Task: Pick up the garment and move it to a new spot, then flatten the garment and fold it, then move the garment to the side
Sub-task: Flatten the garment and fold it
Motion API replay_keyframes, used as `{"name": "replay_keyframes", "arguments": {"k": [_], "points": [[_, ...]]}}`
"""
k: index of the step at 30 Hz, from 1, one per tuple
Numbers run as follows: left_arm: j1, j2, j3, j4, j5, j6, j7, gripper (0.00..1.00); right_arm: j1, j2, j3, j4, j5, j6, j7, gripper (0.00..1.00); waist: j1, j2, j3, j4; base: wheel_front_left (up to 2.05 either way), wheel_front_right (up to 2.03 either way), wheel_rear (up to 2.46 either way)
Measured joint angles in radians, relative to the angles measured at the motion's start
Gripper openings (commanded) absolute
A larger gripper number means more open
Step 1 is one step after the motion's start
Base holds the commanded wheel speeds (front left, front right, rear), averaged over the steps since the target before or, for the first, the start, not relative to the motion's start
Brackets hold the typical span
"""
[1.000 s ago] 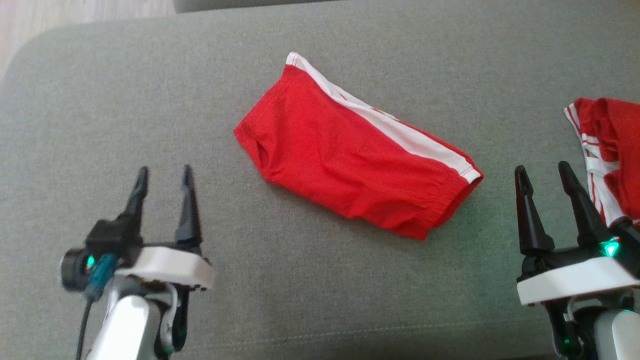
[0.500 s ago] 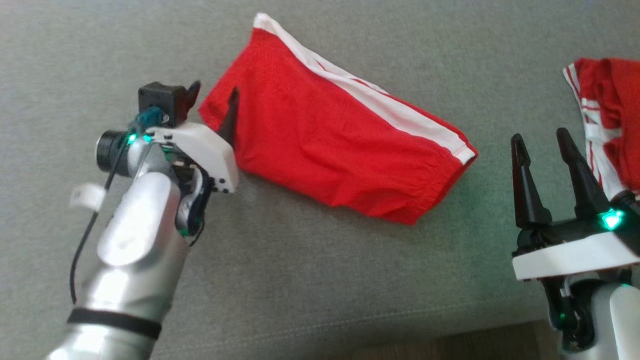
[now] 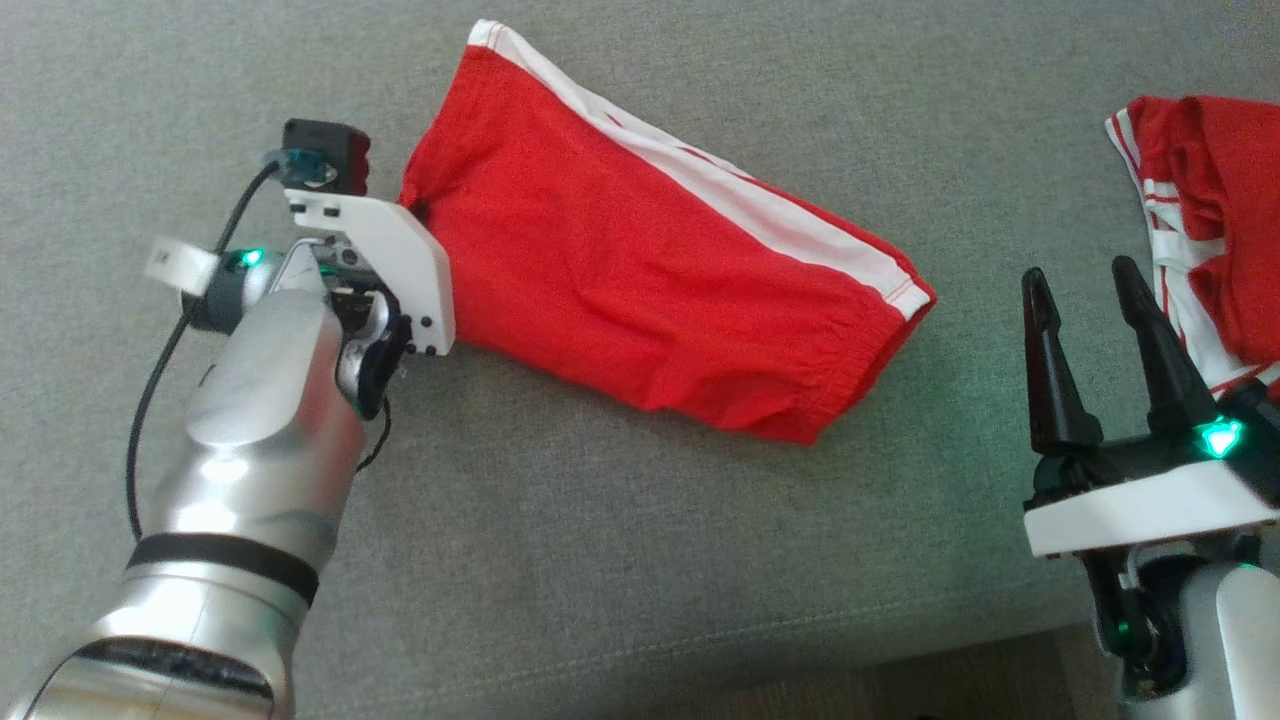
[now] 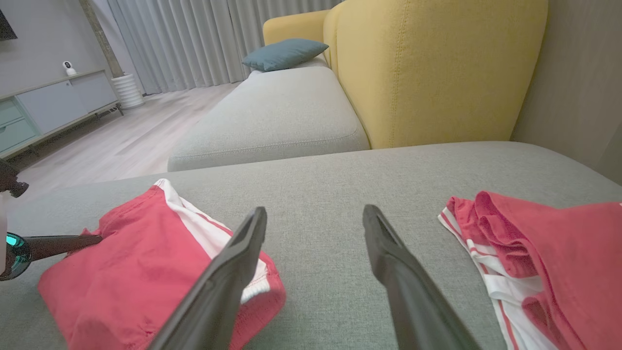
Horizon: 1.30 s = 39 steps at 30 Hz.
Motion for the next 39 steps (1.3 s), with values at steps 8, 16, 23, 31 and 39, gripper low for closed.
{"name": "replay_keyframes", "arguments": {"k": [8, 16, 23, 31, 39], "points": [[0.037, -0.009, -0.014, -0.008, -0.020, -0.001, -0.018, 0.00, 0.004, 0.001, -0.009, 0.000, 0.010, 0.000, 0.000, 1.00, 0.0000, 0.0000, -0.034, 0.032, 0.00, 0.00, 0.00], [0.279, 0.010, 0.010, -0.196, -0.060, 0.045, -0.076, 0.00, 0.052, 0.002, -0.028, -0.002, 0.010, 0.000, 0.023, 1.00, 0.0000, 0.0000, -0.101, 0.082, 0.00, 0.00, 0.00], [0.572, 0.048, 0.038, -0.474, -0.106, 0.124, -0.032, 0.00, 0.097, 0.002, -0.035, -0.003, 0.007, 0.000, 0.050, 1.00, 0.0000, 0.0000, -0.170, 0.123, 0.00, 0.00, 0.00], [0.695, 0.069, 0.038, -0.718, -0.086, 0.189, -0.088, 1.00, 0.116, 0.003, -0.041, -0.027, -0.014, 0.000, 0.076, 1.00, 0.0000, 0.0000, -0.197, 0.137, 0.00, 0.00, 0.00], [0.714, 0.082, 0.042, -0.859, 0.005, 0.221, -0.336, 1.00, 0.124, 0.006, -0.042, -0.058, -0.037, 0.000, 0.098, 1.00, 0.0000, 0.0000, -0.230, 0.132, 0.00, 0.00, 0.00]]}}
